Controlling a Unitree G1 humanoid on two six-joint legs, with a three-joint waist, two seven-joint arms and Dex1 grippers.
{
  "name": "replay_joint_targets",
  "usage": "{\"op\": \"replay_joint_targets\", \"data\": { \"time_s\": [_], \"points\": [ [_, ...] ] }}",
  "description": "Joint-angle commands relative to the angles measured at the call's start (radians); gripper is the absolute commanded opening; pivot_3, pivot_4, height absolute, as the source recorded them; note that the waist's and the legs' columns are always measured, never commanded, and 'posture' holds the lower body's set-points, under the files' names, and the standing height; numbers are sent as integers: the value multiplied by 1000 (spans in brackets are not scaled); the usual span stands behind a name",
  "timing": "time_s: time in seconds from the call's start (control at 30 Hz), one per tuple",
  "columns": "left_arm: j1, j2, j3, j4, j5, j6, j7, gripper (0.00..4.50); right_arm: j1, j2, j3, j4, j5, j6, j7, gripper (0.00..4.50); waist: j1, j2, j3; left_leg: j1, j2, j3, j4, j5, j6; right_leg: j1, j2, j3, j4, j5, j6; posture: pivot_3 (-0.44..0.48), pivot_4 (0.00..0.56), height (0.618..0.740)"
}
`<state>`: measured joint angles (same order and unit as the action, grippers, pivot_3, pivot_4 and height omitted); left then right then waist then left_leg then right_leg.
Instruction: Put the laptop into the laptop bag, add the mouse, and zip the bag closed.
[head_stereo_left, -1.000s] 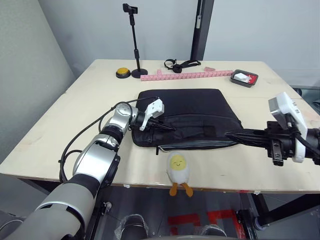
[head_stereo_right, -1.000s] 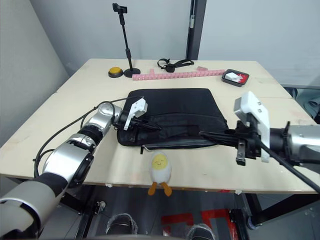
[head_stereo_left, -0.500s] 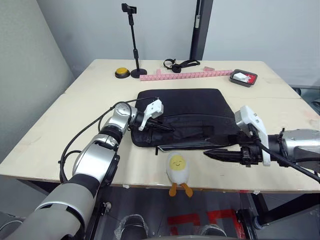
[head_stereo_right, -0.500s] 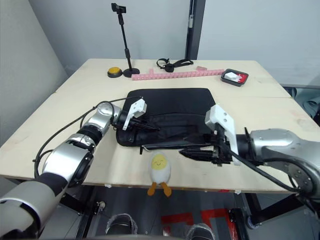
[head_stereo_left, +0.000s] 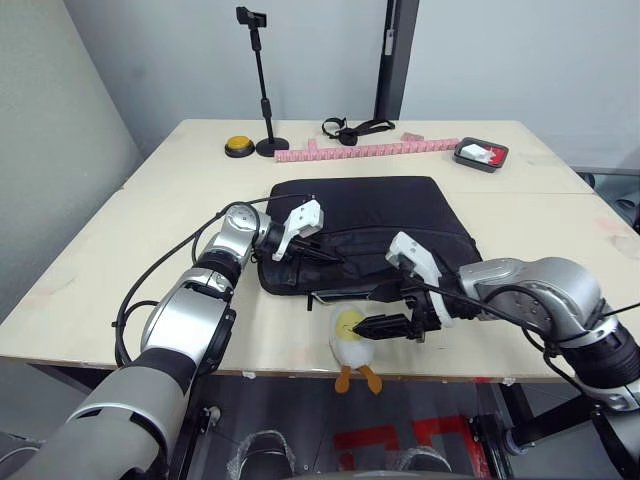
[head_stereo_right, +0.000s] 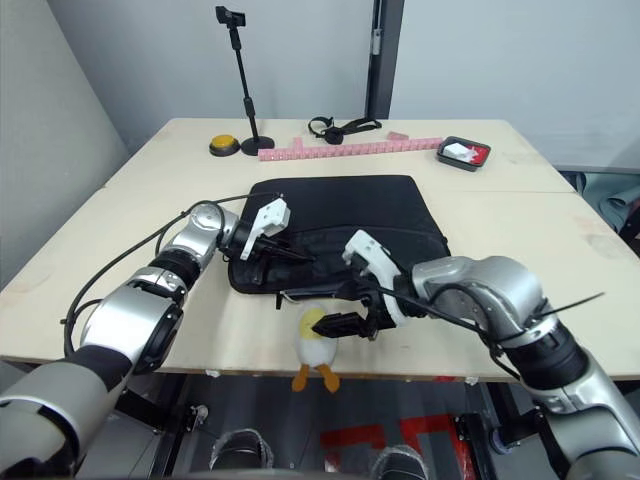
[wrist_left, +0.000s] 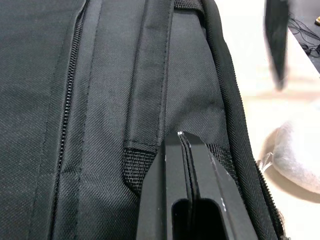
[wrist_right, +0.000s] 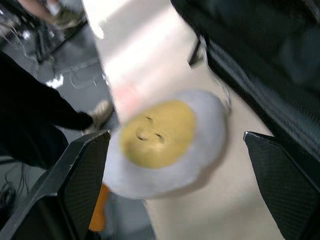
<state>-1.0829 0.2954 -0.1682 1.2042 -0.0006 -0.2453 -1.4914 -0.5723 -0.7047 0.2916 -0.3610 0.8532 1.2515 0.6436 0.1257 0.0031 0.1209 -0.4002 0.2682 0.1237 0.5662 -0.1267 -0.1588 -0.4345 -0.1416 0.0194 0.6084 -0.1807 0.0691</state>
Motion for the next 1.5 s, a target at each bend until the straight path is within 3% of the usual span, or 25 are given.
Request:
{"op": "replay_joint_targets", "data": {
  "time_s": [0.03,0.27,0.4,0.7,0.73,0.93,1.17,1.5],
  "points": [
    [14,12,0,0,24,0,11,0,-37,12,53,2,-65,-3,12,4474,0,0,0,0,0,0,0,0,0,0,0,0,0,0,0,0,150,740],
    [22,16,-1,-7,27,-4,2,0,-50,53,95,32,-118,-2,44,4474,0,0,0,1,0,0,-1,0,0,0,0,0,0,0,0,0,150,740],
    [28,23,-13,-9,41,-16,6,0,-36,58,84,33,-140,-29,73,3359,0,0,0,0,0,0,-1,0,0,0,0,0,0,0,0,0,150,740],
    [39,30,-33,-10,69,-53,21,0,1,38,80,-17,-153,-42,130,164,-3,0,0,1,0,0,-1,0,0,0,0,0,0,0,0,0,150,740],
    [41,31,-36,-9,73,-58,23,0,8,34,70,-23,-154,-38,126,60,-3,0,0,1,0,0,-1,0,0,0,0,0,0,0,0,0,150,740],
    [55,30,-39,-10,85,-77,23,0,54,-24,-14,-96,-112,-12,144,60,-2,0,0,2,0,0,-1,0,0,1,0,0,0,0,1,0,150,740],
    [61,37,-47,-14,97,-94,16,0,119,-179,-132,-183,-86,-30,190,60,0,0,0,2,0,0,-1,0,0,1,0,1,0,0,1,0,150,740],
    [70,34,-64,-13,110,-118,12,0,279,-332,-276,-168,-103,-96,230,60,1,0,0,2,0,1,-2,0,0,1,0,1,-1,0,1,0,150,740]
  ]
}}
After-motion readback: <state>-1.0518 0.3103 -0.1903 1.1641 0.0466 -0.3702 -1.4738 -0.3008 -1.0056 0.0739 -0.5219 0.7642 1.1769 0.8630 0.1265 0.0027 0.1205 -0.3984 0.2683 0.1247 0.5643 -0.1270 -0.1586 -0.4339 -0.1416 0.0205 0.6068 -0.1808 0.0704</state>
